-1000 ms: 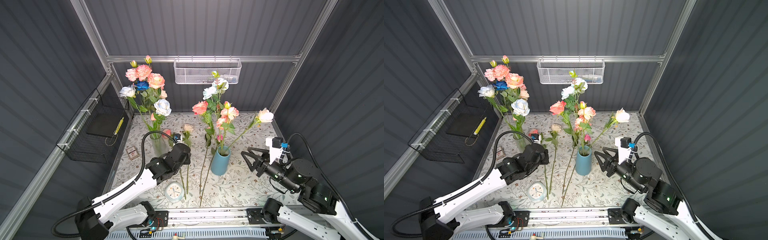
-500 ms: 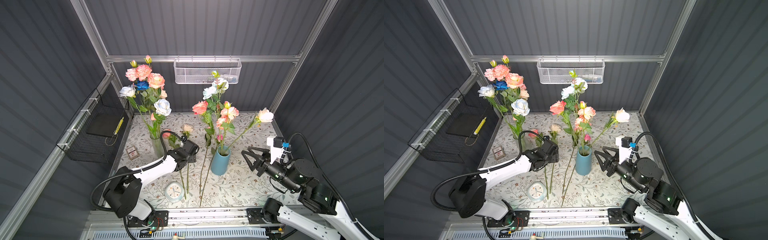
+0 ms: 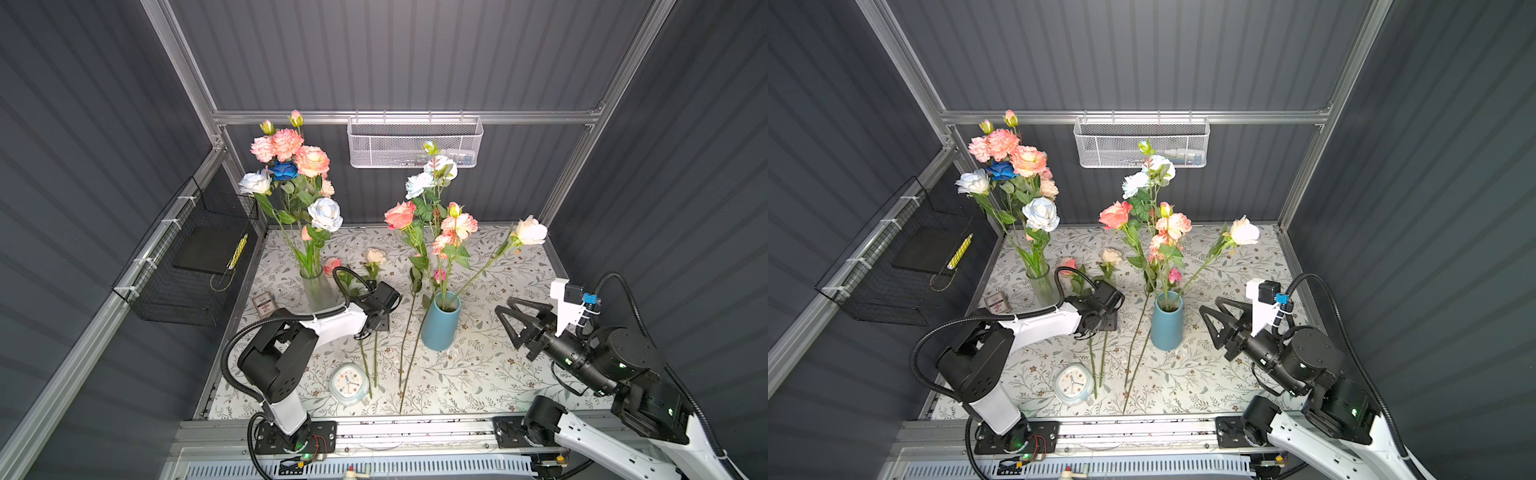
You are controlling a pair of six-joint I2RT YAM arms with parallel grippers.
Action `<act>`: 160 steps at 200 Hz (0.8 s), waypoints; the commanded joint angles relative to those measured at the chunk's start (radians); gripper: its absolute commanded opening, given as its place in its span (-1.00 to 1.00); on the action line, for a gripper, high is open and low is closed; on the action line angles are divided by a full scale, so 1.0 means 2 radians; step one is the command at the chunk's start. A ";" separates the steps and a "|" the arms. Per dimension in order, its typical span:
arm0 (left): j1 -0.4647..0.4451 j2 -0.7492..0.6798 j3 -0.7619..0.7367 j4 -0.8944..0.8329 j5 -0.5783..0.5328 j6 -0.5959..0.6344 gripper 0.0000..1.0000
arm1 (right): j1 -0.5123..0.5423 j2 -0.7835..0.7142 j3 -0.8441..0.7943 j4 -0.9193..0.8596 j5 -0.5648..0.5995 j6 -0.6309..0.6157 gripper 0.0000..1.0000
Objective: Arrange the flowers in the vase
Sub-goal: 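Grasp the white rose stem lying on the table with the left gripper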
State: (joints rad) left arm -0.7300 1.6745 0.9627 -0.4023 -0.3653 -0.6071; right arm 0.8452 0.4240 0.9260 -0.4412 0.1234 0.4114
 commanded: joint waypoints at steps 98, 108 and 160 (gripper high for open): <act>-0.097 -0.080 -0.042 -0.133 0.084 -0.055 -0.07 | 0.002 -0.016 -0.014 -0.009 0.011 -0.005 0.10; -0.101 -0.084 -0.043 -0.142 0.082 -0.059 -0.09 | 0.002 -0.017 -0.014 -0.011 0.013 -0.006 0.10; -0.101 -0.093 -0.058 -0.149 0.115 -0.069 -0.20 | 0.002 -0.020 -0.014 -0.014 0.016 -0.009 0.10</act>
State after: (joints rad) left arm -0.9306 1.5013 0.8661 -0.6624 -0.1879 -0.7170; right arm 0.8452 0.3958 0.9089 -0.4515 0.1402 0.4076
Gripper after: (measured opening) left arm 0.408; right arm 0.549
